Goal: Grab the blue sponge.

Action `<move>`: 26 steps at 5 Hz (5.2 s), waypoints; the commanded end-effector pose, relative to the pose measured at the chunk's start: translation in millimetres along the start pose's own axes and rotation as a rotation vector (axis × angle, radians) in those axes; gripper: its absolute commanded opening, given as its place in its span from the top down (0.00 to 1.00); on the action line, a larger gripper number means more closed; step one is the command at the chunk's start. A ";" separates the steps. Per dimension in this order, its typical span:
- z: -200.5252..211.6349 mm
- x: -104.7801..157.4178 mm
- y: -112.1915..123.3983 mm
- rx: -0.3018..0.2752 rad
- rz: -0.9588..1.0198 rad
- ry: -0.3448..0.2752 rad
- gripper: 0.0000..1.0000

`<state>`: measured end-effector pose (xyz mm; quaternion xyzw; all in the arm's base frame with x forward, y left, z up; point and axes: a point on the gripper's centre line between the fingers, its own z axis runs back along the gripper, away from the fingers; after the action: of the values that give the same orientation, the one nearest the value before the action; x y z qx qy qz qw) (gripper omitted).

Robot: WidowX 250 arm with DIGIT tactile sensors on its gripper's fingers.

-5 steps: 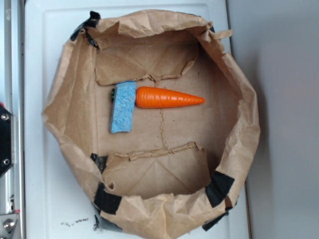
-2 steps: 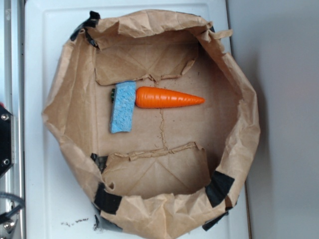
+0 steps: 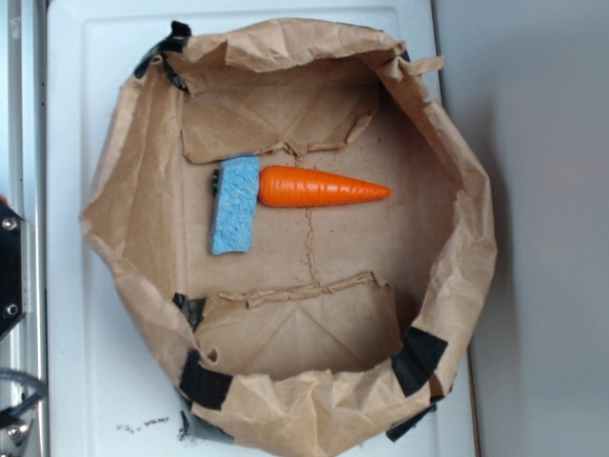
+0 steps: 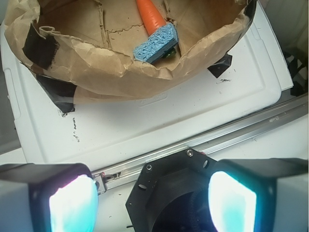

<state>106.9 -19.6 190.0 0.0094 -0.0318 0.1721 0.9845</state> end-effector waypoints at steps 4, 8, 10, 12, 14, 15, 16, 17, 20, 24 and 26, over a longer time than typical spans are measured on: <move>-79.3 137.3 -9.7 -0.006 0.273 -0.121 0.00; -92.8 138.7 -4.8 0.020 0.288 -0.111 0.00; -112.9 117.2 12.6 -0.037 0.385 -0.141 0.00; -150.1 116.1 24.7 -0.053 0.492 -0.166 0.00; -141.7 115.7 16.5 -0.019 0.588 -0.163 0.00; -145.2 97.1 24.4 0.001 0.601 -0.178 0.00; -141.8 80.2 33.4 0.007 0.617 -0.189 1.00; -129.8 69.5 37.3 -0.017 0.614 -0.209 1.00; -126.7 86.3 31.8 0.015 0.601 -0.194 0.00; -144.7 174.4 6.7 0.047 0.701 -0.147 0.00; -138.9 183.6 4.0 0.010 0.700 -0.133 1.00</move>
<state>276.5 46.6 46.1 0.0261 -0.0657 0.4978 0.8644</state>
